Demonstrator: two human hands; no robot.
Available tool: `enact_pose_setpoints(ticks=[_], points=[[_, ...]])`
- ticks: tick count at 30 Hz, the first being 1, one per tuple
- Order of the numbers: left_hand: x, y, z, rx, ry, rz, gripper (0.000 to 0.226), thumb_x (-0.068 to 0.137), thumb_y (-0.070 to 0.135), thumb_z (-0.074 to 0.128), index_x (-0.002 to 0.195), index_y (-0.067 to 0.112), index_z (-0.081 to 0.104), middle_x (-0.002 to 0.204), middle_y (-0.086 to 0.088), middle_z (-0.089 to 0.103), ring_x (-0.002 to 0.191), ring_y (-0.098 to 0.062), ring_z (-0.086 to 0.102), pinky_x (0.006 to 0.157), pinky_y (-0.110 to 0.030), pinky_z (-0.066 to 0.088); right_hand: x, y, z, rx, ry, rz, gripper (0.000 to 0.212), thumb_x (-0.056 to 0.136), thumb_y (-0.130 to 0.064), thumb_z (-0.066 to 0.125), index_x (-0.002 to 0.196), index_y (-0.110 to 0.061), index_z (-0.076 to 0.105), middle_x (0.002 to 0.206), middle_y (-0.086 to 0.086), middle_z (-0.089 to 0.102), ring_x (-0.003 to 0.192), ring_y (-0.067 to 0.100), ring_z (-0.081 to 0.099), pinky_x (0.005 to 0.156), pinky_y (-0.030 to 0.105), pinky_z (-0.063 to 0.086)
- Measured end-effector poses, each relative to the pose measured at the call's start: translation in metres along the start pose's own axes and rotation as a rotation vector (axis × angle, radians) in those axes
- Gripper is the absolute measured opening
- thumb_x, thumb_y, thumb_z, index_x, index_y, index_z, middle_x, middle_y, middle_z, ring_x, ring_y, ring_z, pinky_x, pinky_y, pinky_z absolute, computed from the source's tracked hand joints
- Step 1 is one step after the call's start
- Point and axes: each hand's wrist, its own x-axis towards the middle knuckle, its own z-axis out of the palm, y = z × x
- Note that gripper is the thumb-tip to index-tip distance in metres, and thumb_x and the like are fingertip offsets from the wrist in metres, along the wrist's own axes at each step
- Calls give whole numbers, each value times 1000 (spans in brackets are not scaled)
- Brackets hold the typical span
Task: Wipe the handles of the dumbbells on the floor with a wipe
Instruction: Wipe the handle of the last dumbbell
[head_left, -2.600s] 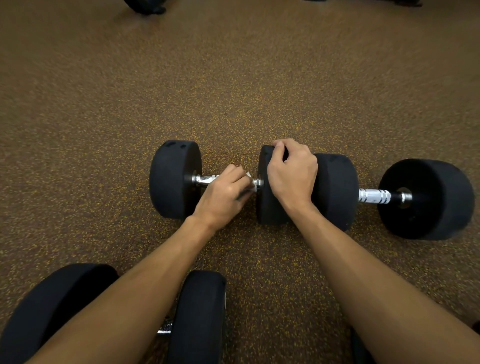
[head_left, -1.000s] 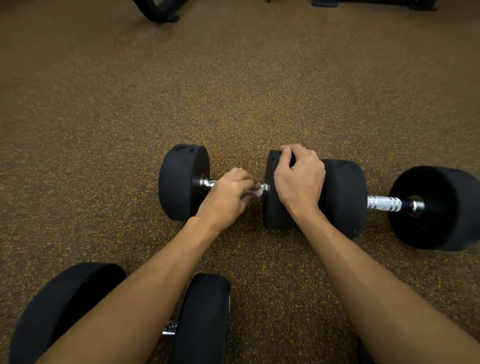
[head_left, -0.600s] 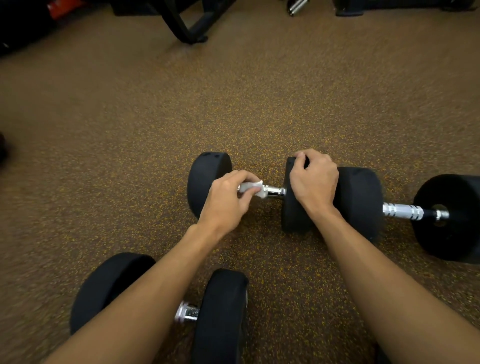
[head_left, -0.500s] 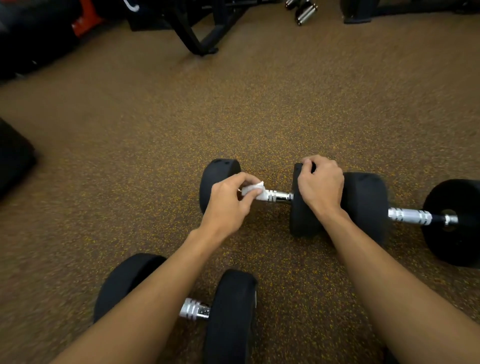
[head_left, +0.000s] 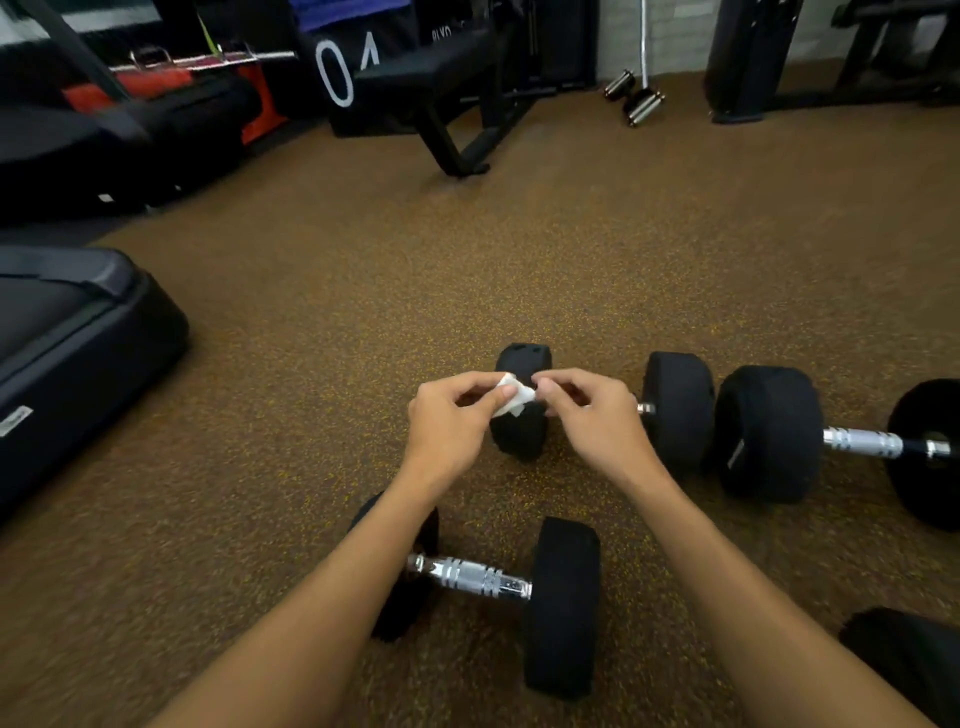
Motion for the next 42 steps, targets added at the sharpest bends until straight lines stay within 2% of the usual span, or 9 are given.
enact_pose_setpoints(ticks=[5, 11, 15, 19, 23, 28, 34, 37, 42], points=[[-27, -5, -43, -142, 3, -38, 18, 88, 22, 85, 106, 21, 85, 99, 8, 82, 97, -12, 76, 91, -38, 60, -33, -25, 32, 103, -116, 41, 13, 102, -23, 69, 106, -22, 82, 92, -4, 80, 80, 6, 73, 71, 20, 52], [-55, -19, -68, -203, 8, -67, 17, 90, 16, 83, 107, 15, 85, 94, 3, 82, 81, -3, 71, 72, -21, 54, -62, -35, 59, 164, -135, 133, 11, 99, -24, 74, 105, -20, 82, 92, 4, 80, 81, 12, 70, 69, 21, 52], [-71, -38, -90, -72, 4, -27, 13, 98, 25, 75, 107, 28, 84, 101, 16, 80, 98, -1, 73, 90, -28, 58, -76, -41, 76, 180, -117, 236, 9, 99, -17, 74, 103, -13, 80, 88, 7, 81, 78, 10, 74, 67, 21, 55], [-78, -62, -105, 98, 95, 20, 14, 100, 28, 71, 108, 32, 82, 106, 22, 76, 101, 4, 68, 95, -27, 52, -81, -39, 91, 148, -111, 306, 7, 97, -14, 75, 99, -9, 79, 80, 10, 80, 71, 13, 71, 60, 19, 51], [-84, -90, -109, 234, 122, 25, 15, 101, 29, 67, 110, 34, 79, 115, 17, 72, 117, -10, 59, 105, -34, 43, -91, -28, 108, 29, -162, 342, 2, 94, -11, 78, 97, -11, 77, 76, 10, 79, 69, 17, 71, 61, 23, 49], [-87, -116, -98, 273, 53, 6, 21, 105, 37, 60, 115, 32, 78, 120, 15, 70, 119, -11, 59, 109, -38, 44, -113, -18, 116, -90, -235, 381, 22, 96, -6, 74, 109, -20, 65, 78, 7, 78, 67, 10, 74, 58, 18, 52], [-88, -130, -88, 342, 76, 33, 26, 107, 36, 53, 113, 30, 78, 119, 16, 71, 119, -9, 56, 101, -26, 38, -119, 10, 138, -288, -197, 216, 18, 96, -14, 73, 97, -31, 78, 82, -9, 77, 78, 5, 72, 82, 32, 61], [-90, -132, -85, 352, 116, 44, 28, 106, 38, 52, 111, 32, 78, 118, 19, 71, 116, -8, 57, 101, -27, 40, -129, 17, 150, -318, -180, 137, 19, 100, -17, 69, 108, -29, 81, 98, -15, 77, 92, 2, 69, 99, 38, 57], [-92, -128, -85, 356, 147, 46, 28, 106, 39, 52, 111, 33, 79, 117, 20, 72, 116, -8, 58, 102, -31, 45, -140, 23, 165, -476, -169, -83, 25, 103, -17, 64, 123, -18, 78, 109, 0, 76, 99, 14, 56, 85, 23, 36]])
